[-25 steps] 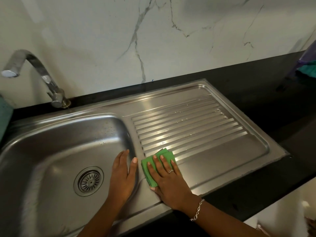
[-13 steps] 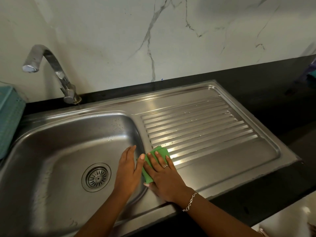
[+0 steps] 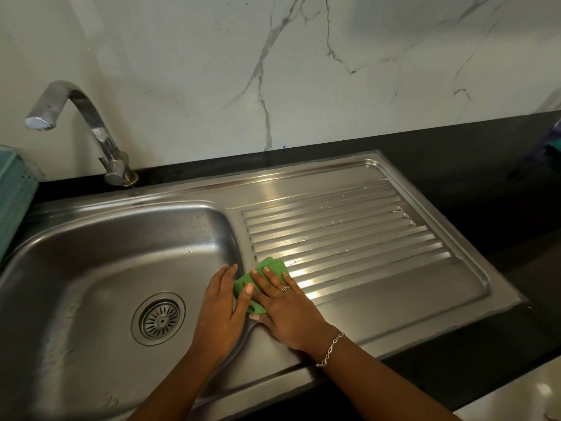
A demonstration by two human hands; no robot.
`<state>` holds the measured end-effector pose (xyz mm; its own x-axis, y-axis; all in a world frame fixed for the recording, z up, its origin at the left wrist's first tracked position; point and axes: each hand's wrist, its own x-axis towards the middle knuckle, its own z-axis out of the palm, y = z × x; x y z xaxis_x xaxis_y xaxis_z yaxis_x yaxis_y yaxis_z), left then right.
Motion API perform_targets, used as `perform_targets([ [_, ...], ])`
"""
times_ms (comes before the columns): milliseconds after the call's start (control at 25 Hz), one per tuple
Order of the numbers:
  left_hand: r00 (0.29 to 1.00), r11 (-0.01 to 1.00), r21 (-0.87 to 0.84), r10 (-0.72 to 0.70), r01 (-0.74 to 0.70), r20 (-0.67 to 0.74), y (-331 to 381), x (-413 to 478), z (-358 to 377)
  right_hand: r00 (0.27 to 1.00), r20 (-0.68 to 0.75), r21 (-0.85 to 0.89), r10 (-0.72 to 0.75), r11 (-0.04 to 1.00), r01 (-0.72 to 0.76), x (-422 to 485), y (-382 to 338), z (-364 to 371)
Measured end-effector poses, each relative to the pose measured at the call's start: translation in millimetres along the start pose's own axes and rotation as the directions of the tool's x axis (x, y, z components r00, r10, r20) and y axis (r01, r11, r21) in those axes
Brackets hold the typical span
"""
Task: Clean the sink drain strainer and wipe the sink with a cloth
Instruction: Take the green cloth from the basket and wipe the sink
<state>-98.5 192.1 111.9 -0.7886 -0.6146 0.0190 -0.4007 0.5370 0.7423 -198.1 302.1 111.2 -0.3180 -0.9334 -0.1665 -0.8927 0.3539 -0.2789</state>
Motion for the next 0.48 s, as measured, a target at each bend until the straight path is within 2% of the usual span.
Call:
perform_targets([
  [200,1.0,0.999,0.041,-0.008,0.009,-0.018,9,-7,9,1.0,0.0,-0.023,-0.028,0.999,0.028,-9,27,-5],
  [480,1.0,0.999,0.034,-0.015,0.015,-0.003,32,-8,28,0.998,0.005,-0.008,0.056,0.998,-0.056,-40,96,-22],
])
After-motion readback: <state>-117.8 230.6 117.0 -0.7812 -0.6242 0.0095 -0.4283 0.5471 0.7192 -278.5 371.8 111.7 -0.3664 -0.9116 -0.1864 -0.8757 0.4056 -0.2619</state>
